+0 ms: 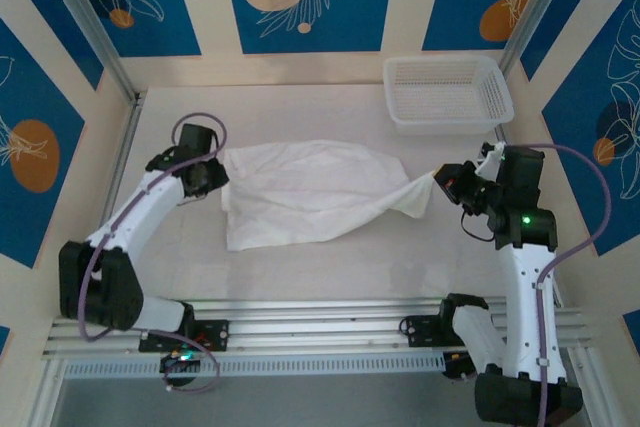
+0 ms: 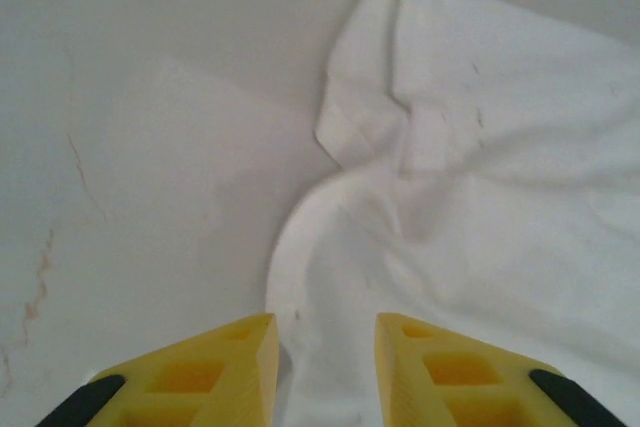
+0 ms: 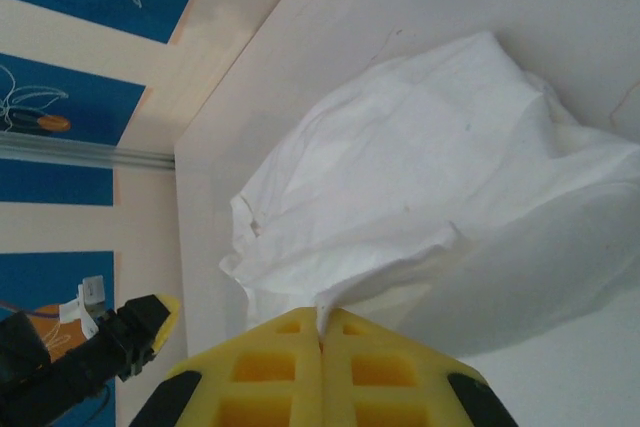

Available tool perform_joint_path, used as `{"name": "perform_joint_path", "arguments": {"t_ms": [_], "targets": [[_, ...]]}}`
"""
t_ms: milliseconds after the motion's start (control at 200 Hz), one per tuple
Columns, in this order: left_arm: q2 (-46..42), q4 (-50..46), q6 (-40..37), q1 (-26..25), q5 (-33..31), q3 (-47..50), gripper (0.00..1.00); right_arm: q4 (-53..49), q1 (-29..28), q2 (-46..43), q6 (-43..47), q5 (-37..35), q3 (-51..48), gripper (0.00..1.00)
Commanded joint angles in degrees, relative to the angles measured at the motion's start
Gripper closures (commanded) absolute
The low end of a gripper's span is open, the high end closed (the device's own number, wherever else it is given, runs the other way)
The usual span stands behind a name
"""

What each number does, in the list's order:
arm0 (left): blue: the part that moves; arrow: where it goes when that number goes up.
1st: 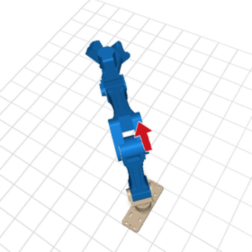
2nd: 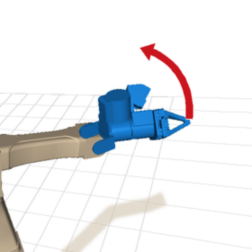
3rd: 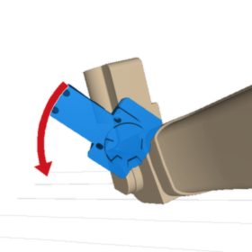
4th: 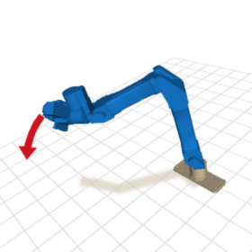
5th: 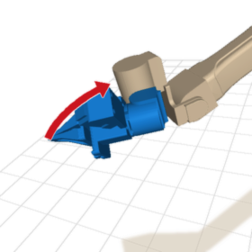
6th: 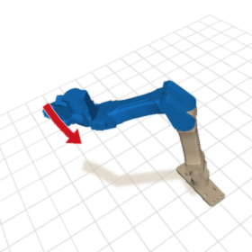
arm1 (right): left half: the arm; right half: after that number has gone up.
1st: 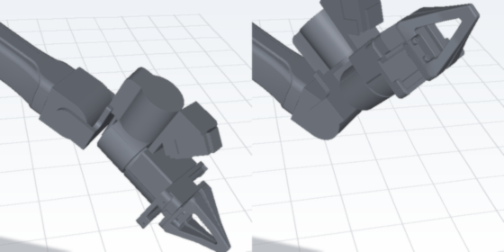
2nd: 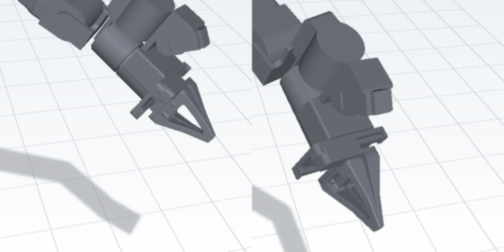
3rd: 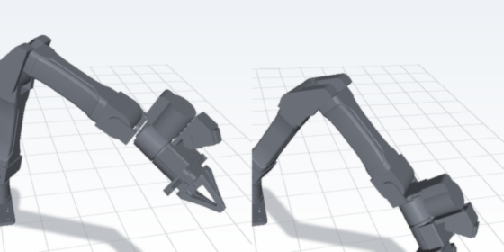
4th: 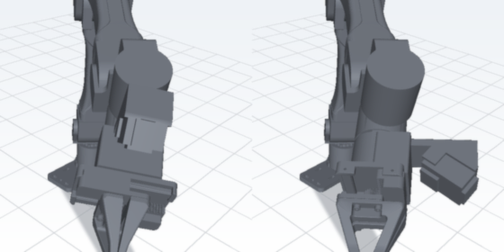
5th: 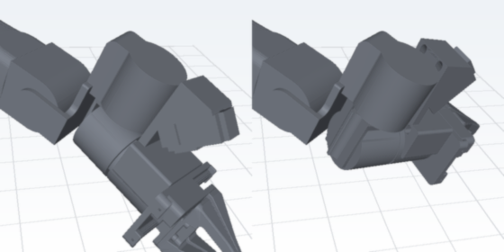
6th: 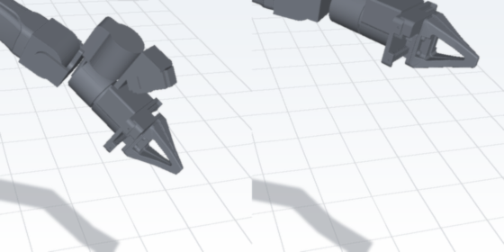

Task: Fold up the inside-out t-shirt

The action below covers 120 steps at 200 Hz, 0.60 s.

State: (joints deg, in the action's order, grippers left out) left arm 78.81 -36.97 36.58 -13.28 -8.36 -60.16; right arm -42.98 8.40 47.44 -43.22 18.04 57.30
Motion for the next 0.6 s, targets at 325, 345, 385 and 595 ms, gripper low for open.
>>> {"name": "perform_joint_path", "arguments": {"t_ms": [325,345,385,595], "targets": [[4.83,7.95,0.82,-0.81,0.62,11.49,0.64,0.41,-3.87,1.01,1.56,-0.85,0.79,1.0],[5.02,9.33,0.51,-0.64,1.14,11.74,0.64,0.09,-3.99,0.85,1.71,-1.11,0.87,1.0],[5.42,11.48,0.07,-0.54,2.28,12.16,0.63,-0.39,-4.09,0.65,1.93,-1.48,0.89,1.0],[7.99,16.31,0.68,-0.18,4.68,13.6,0.65,-0.3,-4.27,0.49,1.37,-1.67,0.88,1.0]]}}
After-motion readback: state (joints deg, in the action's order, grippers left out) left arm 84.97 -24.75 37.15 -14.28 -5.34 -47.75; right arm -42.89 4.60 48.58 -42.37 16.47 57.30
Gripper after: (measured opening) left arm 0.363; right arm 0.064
